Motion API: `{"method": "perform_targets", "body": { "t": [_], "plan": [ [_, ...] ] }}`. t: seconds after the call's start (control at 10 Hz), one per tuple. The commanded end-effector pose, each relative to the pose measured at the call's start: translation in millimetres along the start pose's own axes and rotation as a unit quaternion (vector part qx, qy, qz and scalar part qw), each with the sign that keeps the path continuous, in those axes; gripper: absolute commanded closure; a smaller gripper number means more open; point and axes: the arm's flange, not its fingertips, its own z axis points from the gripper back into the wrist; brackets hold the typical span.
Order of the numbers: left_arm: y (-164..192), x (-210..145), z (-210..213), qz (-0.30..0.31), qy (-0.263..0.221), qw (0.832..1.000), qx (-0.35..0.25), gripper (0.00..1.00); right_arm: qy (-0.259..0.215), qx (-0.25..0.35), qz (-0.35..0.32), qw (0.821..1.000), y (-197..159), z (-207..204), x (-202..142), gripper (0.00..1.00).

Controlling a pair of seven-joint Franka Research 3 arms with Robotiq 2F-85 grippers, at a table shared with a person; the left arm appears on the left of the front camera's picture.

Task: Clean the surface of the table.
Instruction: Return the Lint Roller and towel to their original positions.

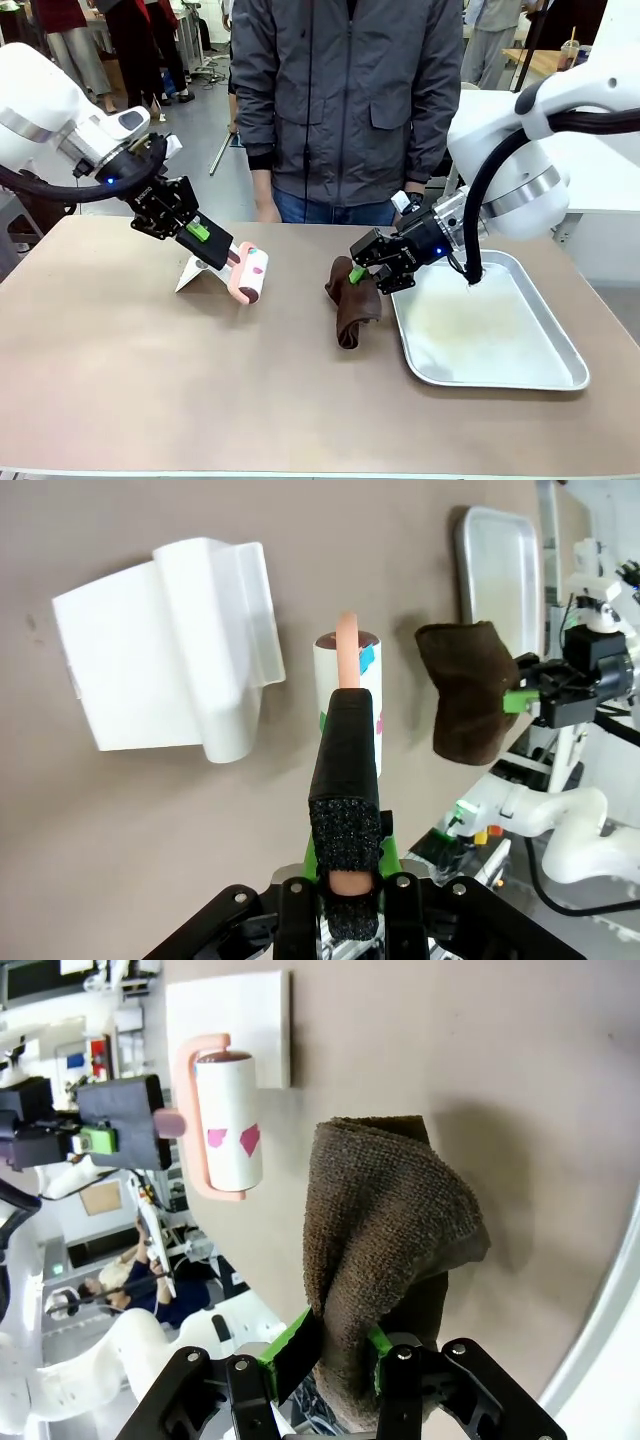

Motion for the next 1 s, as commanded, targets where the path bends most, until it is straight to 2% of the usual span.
{"method": "perform_targets", "body": {
  "t": [0.0, 0.2, 0.4, 0.9],
  "plan": [
    [-12, 21, 9, 0.022, 0.029, 0.999, 0.026, 0.78, 0.002, 0.001, -0.028, 1.000, -2, -5, 14, 0.83],
    [-18, 38, 14, 0.046, -0.010, 0.998, 0.042, 0.78, 0.016, 0.006, -0.035, 0.999, -9, -12, 19, 0.83],
    [-19, 47, 13, 0.054, -0.018, 0.996, 0.062, 0.78, 0.011, 0.002, -0.037, 0.999, -7, -13, 22, 0.83],
    [-15, 61, 6, 0.041, 0.011, 0.995, 0.085, 0.78, -0.009, 0.011, -0.045, 0.999, -14, -11, 23, 0.83]
  ]
}}
